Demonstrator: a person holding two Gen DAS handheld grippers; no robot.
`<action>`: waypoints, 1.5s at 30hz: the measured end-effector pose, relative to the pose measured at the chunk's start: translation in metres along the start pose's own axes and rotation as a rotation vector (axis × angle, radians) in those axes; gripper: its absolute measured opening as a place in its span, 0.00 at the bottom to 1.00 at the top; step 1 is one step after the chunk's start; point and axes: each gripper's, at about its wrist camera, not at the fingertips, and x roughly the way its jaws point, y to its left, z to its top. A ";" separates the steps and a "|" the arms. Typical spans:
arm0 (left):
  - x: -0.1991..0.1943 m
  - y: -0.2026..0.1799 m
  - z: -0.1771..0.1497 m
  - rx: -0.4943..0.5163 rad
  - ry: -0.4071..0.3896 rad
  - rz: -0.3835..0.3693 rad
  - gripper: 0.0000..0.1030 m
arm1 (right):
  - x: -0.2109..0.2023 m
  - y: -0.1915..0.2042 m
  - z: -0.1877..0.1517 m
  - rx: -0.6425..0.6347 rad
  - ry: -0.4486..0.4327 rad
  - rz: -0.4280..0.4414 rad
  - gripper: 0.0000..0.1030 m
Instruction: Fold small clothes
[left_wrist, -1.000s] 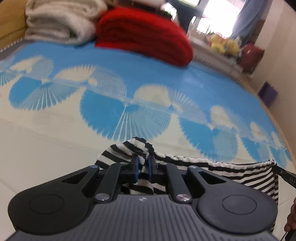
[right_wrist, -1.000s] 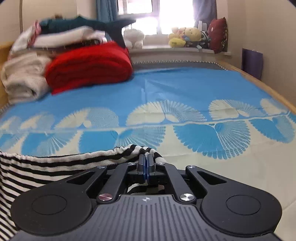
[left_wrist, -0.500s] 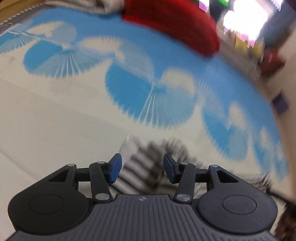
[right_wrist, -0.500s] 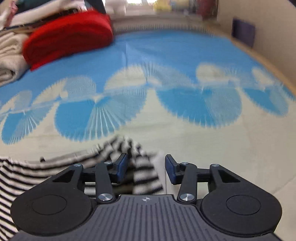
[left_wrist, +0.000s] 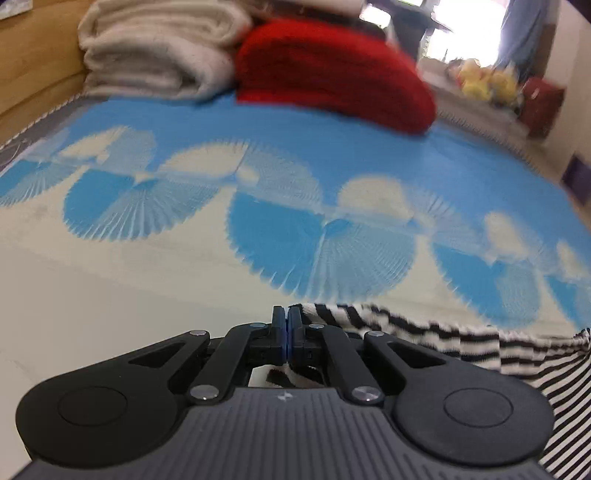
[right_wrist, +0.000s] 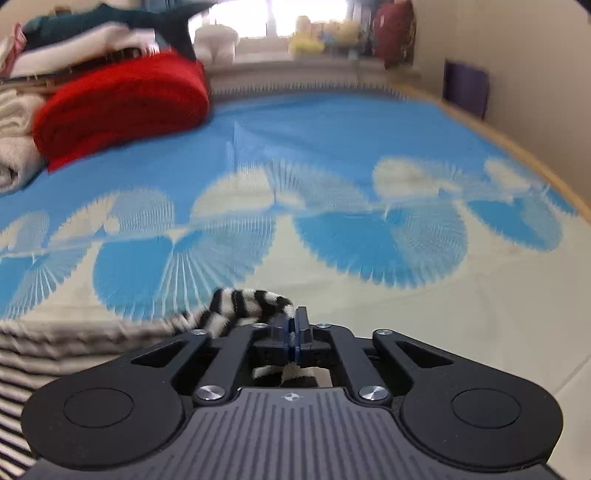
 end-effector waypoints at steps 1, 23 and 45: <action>0.008 0.000 -0.003 0.007 0.068 -0.009 0.01 | 0.006 0.002 -0.003 -0.021 0.062 0.000 0.26; -0.045 0.071 -0.101 0.097 0.515 -0.188 0.49 | -0.064 -0.060 -0.102 -0.208 0.398 0.178 0.49; -0.071 0.051 -0.097 0.246 0.424 -0.041 0.11 | -0.082 -0.072 -0.084 -0.112 0.294 0.029 0.10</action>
